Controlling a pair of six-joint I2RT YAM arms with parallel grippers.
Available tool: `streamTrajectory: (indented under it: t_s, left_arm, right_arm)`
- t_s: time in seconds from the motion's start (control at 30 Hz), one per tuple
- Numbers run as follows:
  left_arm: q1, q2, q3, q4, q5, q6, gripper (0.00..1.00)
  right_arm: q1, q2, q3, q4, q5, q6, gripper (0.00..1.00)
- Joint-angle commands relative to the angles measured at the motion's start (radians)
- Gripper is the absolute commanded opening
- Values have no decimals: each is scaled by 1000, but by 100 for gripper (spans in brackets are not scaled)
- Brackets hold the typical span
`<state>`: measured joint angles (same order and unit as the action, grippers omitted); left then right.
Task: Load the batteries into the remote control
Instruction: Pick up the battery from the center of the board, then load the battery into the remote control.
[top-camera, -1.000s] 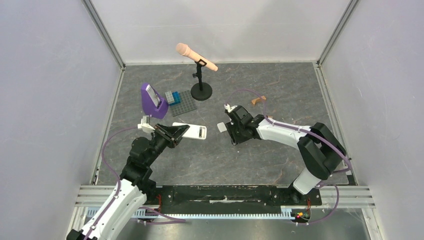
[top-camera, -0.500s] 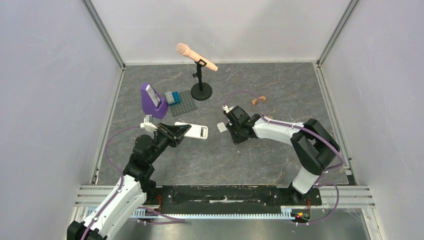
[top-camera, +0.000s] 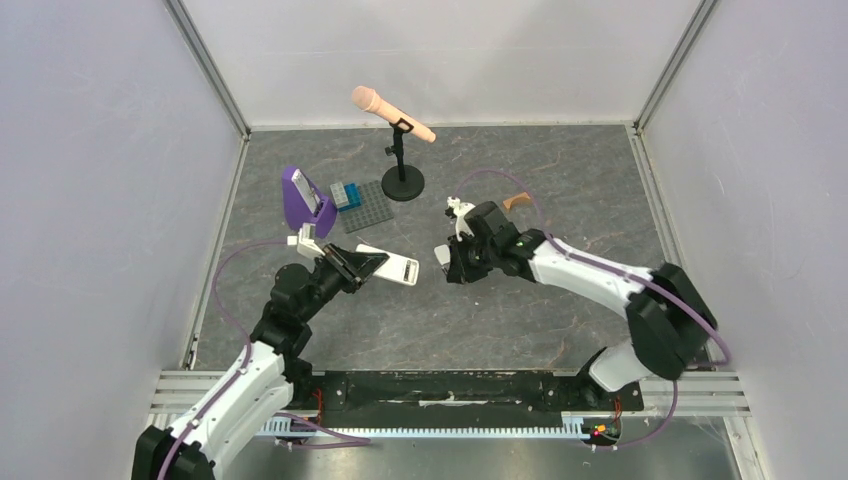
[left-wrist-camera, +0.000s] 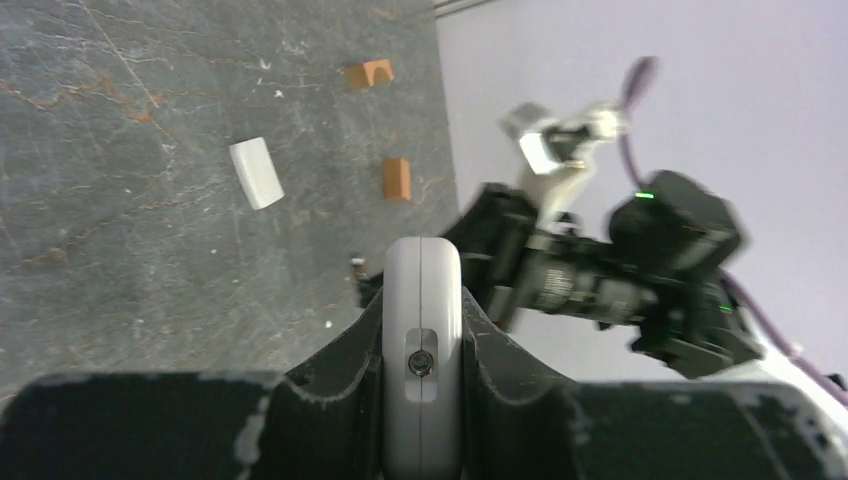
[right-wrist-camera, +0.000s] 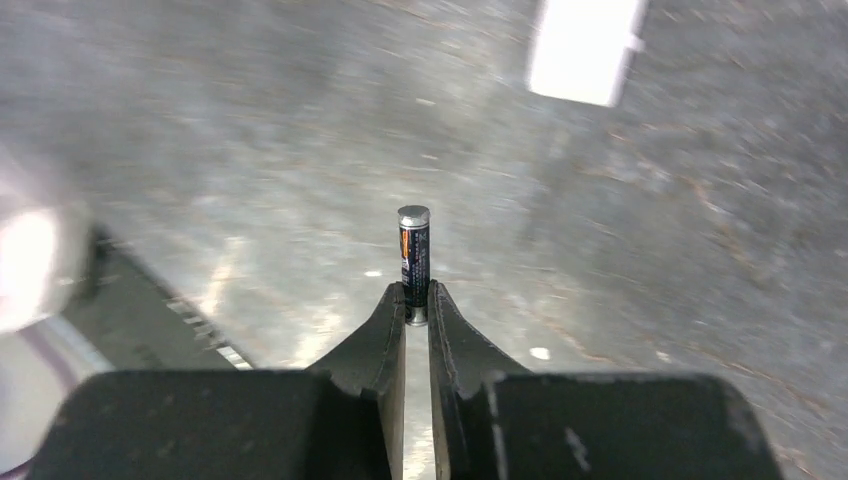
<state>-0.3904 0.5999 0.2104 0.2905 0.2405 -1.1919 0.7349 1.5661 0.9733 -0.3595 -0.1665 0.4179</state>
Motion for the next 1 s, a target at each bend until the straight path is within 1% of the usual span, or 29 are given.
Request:
streamTrajectory:
  t_s: [0.0,0.1,0.17,0.27,0.37,0.47,0.53,0.6,0.63,0.67,0.8,0.97]
  left_arm:
    - [0,53,85,49,60,205,2]
    - [0,67,115,31,62,247,2]
    - [0,81,125,63,71,253,2]
    - [1,119,135,130,109,247,2]
    - [-1,145,121,233,143,233,2]
    - [0,155,113,269,142,224,2]
    - [-1,160,118,267,140,213,2]
    - [0,154,117,259,117,192,2]
    - [0,151,115,251,103,179,2]
    - [-1,142,114,243,84,173,2]
    - [0,131,112,224,53,151,2]
    - [1,133,106,239,40,137,2]
  right_arm:
    - [23,-175,-66,222,-236,75,10]
    - [42,-264,-129,350,-280,81,10]
    - [53,-295,-154,418,-305,84,10]
    - [71,-316,-166,463,-333,87,10]
    - [80,-331,-173,492,-338,104,9]
    - [79,-337,-154,470,-288,150,9]
    - [79,-333,-119,422,-245,211,9]
    - [75,-319,-75,364,-201,329,9]
    - [65,-307,-49,305,-191,388,9]
    - [59,-303,-39,291,-215,446,9]
    - [58,-303,-46,321,-255,622,10]
    - [59,-312,-79,329,-225,758,8]
